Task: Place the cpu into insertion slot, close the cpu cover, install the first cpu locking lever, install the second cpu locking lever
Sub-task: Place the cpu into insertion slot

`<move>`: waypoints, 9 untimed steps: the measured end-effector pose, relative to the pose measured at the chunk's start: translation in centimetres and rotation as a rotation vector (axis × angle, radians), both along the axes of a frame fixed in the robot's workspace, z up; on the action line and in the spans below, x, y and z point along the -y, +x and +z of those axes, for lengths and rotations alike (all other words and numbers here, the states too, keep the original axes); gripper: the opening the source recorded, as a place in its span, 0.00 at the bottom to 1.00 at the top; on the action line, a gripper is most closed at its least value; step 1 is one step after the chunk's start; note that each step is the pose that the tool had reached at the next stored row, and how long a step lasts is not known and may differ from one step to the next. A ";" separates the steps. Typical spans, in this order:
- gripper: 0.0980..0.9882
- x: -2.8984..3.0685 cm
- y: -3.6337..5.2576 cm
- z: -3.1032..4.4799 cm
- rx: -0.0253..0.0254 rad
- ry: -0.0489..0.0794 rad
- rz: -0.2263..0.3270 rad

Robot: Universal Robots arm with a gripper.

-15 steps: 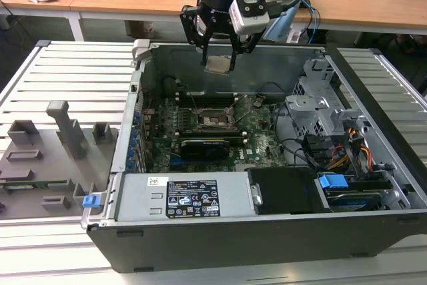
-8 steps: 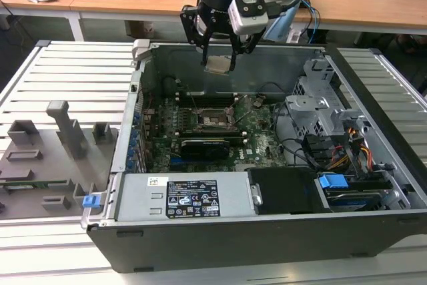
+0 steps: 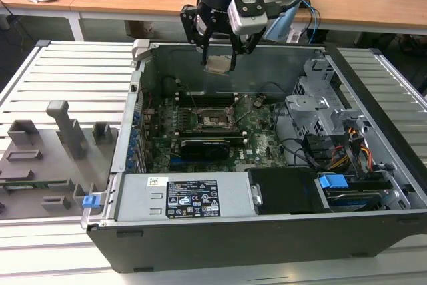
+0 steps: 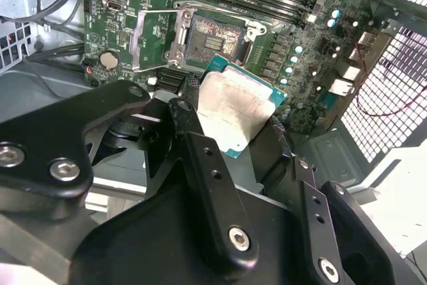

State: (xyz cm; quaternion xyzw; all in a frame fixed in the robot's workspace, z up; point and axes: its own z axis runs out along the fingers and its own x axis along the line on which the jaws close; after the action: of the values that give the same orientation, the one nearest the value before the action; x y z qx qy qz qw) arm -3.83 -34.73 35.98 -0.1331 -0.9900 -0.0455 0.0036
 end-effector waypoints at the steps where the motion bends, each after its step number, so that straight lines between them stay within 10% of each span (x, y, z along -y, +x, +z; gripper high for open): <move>1: 0.50 0.00 0.00 0.00 0.0000 0.000 -0.003; 9: 0.50 0.00 0.00 -0.15 0.0000 -0.009 -0.062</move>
State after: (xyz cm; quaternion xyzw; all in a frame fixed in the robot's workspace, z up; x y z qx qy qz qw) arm -3.83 -34.73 35.83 -0.1640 -0.9856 -0.0413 0.0016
